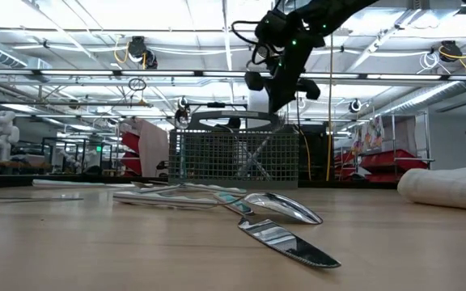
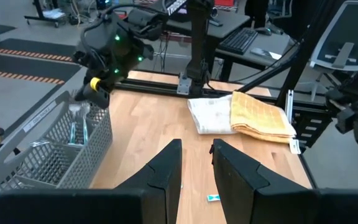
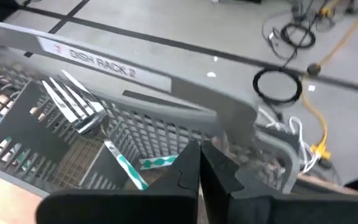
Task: Sort silverware
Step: Adjust the gray silverware basket
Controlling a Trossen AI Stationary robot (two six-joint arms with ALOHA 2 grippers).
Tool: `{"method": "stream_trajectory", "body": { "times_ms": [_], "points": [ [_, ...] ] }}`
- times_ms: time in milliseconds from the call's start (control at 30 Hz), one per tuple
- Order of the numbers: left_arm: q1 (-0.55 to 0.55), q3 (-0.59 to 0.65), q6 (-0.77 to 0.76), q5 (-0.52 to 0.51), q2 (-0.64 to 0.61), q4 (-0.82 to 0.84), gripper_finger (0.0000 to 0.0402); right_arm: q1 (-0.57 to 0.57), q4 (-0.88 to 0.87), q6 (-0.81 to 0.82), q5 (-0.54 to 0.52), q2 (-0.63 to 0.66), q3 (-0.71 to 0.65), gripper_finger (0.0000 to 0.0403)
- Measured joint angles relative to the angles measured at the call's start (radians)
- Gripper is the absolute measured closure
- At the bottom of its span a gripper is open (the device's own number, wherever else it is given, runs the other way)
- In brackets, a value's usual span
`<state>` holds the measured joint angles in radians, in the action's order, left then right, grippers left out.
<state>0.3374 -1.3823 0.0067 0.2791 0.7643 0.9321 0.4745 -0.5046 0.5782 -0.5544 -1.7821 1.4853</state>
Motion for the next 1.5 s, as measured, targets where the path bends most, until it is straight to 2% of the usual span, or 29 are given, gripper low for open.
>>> {"method": "stream_trajectory", "body": {
  "times_ms": [200, 300, 400, 500, 667, 800, 933, 1100, 1500],
  "points": [
    [0.0, 0.0, 0.0, 0.0, 0.0, -0.001, 0.0307, -0.02, -0.001, -0.101, 0.023, 0.0, 0.03, 0.0402],
    [0.0, 0.0, 0.0, 0.0, 0.0, -0.001, 0.0307, -0.022, -0.064, -0.074, 0.046, 0.004, 0.03, 0.0388],
    [0.0, 0.0, 0.0, 0.0, 0.0, -0.001, 0.0307, -0.011, -0.181, -0.009, 0.06, 0.006, 0.03, 0.0353],
    [0.0, 0.0, 0.0, 0.0, -0.002, -0.001, 0.0307, -0.002, -0.258, 0.041, 0.03, 0.006, 0.03, 0.0303],
    [0.0, 0.0, 0.0, 0.0, -0.003, -0.001, 0.0307, -0.001, -0.202, 0.024, 0.026, 0.004, 0.03, 0.0224],
    [0.0, 0.0, 0.0, 0.0, -0.003, -0.001, 0.0307, 0.01, -0.201, 0.062, 0.047, 0.0, 0.03, 0.0187],
    [0.0, 0.0, 0.0, 0.0, -0.003, -0.001, 0.0307, 0.0, -0.234, 0.08, 0.065, 0.015, 0.03, 0.0177],
    [0.0, 0.0, -0.001, 0.0, -0.003, -0.002, 0.0307, -0.014, -0.212, 0.091, 0.009, 0.034, 0.03, 0.0183],
    [0.0, 0.0, -0.001, 0.0, -0.003, -0.003, 0.0307, -0.008, -0.11, 0.121, 0.019, -0.054, 0.03, 0.0181]
  ]
}}
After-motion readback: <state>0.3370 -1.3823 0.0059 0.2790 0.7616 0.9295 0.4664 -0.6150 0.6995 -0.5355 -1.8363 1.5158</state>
